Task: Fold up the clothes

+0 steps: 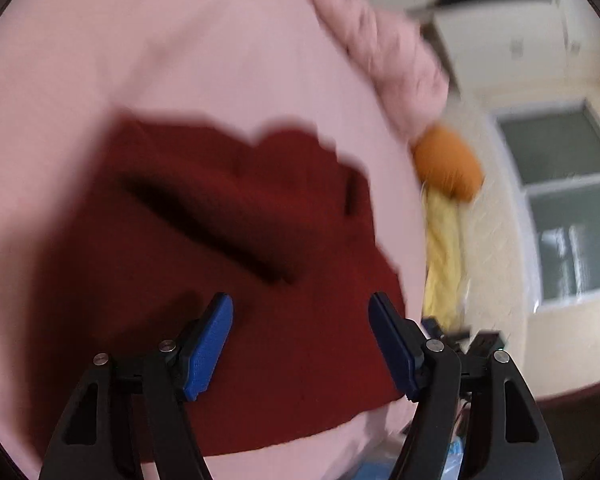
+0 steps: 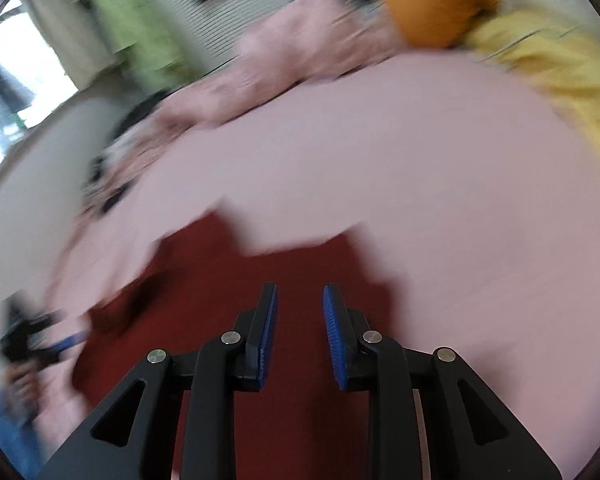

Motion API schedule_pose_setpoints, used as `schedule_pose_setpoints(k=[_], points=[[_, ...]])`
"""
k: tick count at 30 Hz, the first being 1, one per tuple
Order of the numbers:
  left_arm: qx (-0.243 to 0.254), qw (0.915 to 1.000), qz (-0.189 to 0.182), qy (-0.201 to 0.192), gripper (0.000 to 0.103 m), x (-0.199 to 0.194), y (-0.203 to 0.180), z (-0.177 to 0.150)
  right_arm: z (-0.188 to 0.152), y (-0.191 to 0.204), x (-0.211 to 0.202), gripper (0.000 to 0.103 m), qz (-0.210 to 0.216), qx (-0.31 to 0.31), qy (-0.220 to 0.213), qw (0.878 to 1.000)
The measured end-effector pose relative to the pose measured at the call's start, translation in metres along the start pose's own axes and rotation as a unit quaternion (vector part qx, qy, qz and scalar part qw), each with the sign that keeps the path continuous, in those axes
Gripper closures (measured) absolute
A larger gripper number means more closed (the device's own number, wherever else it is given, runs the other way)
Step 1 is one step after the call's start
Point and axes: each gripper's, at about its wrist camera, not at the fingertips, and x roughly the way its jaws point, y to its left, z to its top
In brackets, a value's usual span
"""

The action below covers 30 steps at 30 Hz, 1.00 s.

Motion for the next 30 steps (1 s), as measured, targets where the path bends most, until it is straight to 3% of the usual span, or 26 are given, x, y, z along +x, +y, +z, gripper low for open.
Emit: schedule_pose_setpoints(k=[2,4,6,7,9,11,13,14,17,18,19,20,21,22,23,24,25,28,30], points=[[0.018,0.9990,0.040,0.001,0.032,0.027,-0.006,0.000,-0.022,0.016,0.008,0.078,0.015,-0.023,0.026,0.999],[0.008,0.9987,0.048,-0.014,0.033,0.040,-0.001,0.011,-0.048,0.020,0.012,0.078,-0.016,-0.033,0.033,0.999],[-0.014,0.9979,0.037,-0.051,0.034,0.032,0.004,0.024,-0.073,0.019,0.014,0.078,-0.034,-0.029,0.042,0.998],[-0.021,0.9946,0.046,-0.091,0.034,0.018,0.007,0.032,-0.084,0.013,0.014,0.078,-0.036,-0.021,0.048,0.998],[-0.031,0.9825,0.073,-0.169,0.034,-0.011,0.010,0.040,-0.103,0.002,0.010,0.078,-0.035,-0.007,0.051,0.998],[-0.037,0.9631,0.108,-0.244,0.034,-0.042,0.013,0.041,-0.111,-0.004,-0.006,0.078,-0.030,0.004,0.029,0.999],[-0.026,0.9432,0.128,-0.306,0.034,-0.069,0.012,0.025,-0.116,-0.008,-0.024,0.078,-0.031,0.014,0.007,0.999],[-0.017,0.9398,0.130,-0.316,0.034,-0.077,0.011,0.016,-0.113,-0.010,-0.032,0.078,-0.036,0.017,-0.003,0.999],[0.034,0.9524,0.141,-0.268,0.033,-0.069,0.000,-0.007,-0.113,-0.008,-0.045,0.078,-0.018,0.022,-0.014,1.000],[0.067,0.9530,0.162,-0.247,0.033,-0.059,-0.006,-0.018,-0.111,-0.003,-0.046,0.078,-0.012,0.017,-0.013,1.000],[0.112,0.9486,0.193,-0.224,0.031,-0.048,-0.013,-0.029,-0.111,0.003,-0.047,0.078,-0.010,0.005,-0.018,1.000],[0.162,0.9384,0.226,-0.205,0.030,-0.031,-0.019,-0.044,-0.114,0.007,-0.042,0.078,-0.023,-0.010,-0.022,0.999],[0.211,0.9244,0.258,-0.185,0.027,-0.014,-0.025,-0.058,-0.117,0.012,-0.036,0.077,-0.036,-0.024,-0.025,0.999],[0.259,0.9068,0.289,-0.163,0.020,0.002,-0.032,-0.072,-0.120,0.016,-0.031,0.069,-0.049,-0.038,-0.029,0.998],[0.266,0.9021,0.308,-0.145,0.019,0.013,-0.027,-0.077,-0.123,0.020,-0.025,0.061,-0.062,-0.053,-0.033,0.996],[0.272,0.8968,0.326,-0.126,0.019,0.024,-0.023,-0.082,-0.127,0.016,-0.008,0.052,-0.079,-0.051,0.003,0.996],[0.256,0.8963,0.350,-0.091,0.019,0.039,-0.010,-0.083,-0.131,0.012,0.010,0.052,-0.096,-0.049,0.039,0.993],[0.267,0.8842,0.359,-0.135,0.019,0.025,-0.024,-0.096,-0.130,0.034,-0.001,0.052,-0.126,-0.084,0.017,0.988],[0.275,0.8737,0.359,-0.179,0.019,0.012,-0.034,-0.107,-0.131,0.047,-0.017,0.052,-0.118,-0.101,-0.010,0.988]])
